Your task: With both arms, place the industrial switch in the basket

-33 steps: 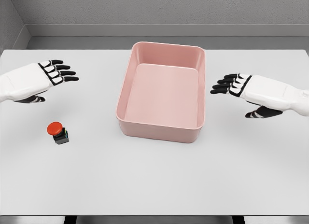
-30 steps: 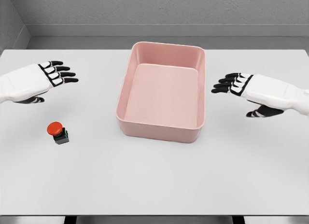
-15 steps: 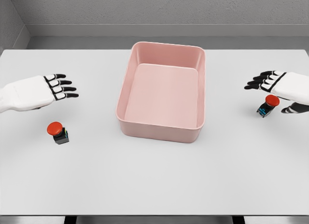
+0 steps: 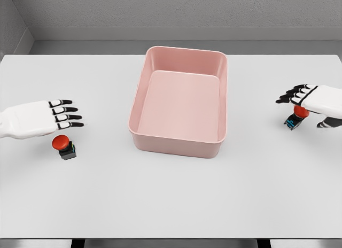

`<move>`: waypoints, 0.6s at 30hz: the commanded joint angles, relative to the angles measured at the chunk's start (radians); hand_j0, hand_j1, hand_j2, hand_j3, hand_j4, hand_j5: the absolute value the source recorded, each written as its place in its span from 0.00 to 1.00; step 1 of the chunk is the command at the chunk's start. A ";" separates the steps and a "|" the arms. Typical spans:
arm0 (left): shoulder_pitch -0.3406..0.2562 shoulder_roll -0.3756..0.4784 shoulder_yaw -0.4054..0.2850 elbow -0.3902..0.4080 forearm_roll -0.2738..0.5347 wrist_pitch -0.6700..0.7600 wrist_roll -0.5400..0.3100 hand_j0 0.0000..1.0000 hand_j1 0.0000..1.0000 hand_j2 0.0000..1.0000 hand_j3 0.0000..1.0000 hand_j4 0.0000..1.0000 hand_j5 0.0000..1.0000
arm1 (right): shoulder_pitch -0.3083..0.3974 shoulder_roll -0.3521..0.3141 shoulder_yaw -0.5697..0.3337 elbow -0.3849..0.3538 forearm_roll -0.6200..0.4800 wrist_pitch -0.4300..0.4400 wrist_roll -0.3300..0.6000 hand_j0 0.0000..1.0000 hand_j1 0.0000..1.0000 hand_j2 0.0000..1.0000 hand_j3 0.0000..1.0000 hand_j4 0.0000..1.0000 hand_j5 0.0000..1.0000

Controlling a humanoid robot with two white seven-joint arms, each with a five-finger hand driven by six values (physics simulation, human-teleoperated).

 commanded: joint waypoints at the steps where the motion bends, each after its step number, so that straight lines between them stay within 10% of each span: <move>1: 0.000 0.021 -0.002 -0.003 0.010 -0.001 0.004 1.00 1.00 1.00 1.00 1.00 1.00 | 0.000 0.032 0.002 0.057 0.011 0.001 0.002 1.00 1.00 1.00 1.00 1.00 1.00; 18: -0.006 0.021 -0.059 -0.032 0.061 -0.001 0.002 1.00 1.00 1.00 1.00 1.00 1.00 | -0.041 0.113 0.031 0.135 0.077 0.001 0.023 1.00 1.00 1.00 1.00 1.00 1.00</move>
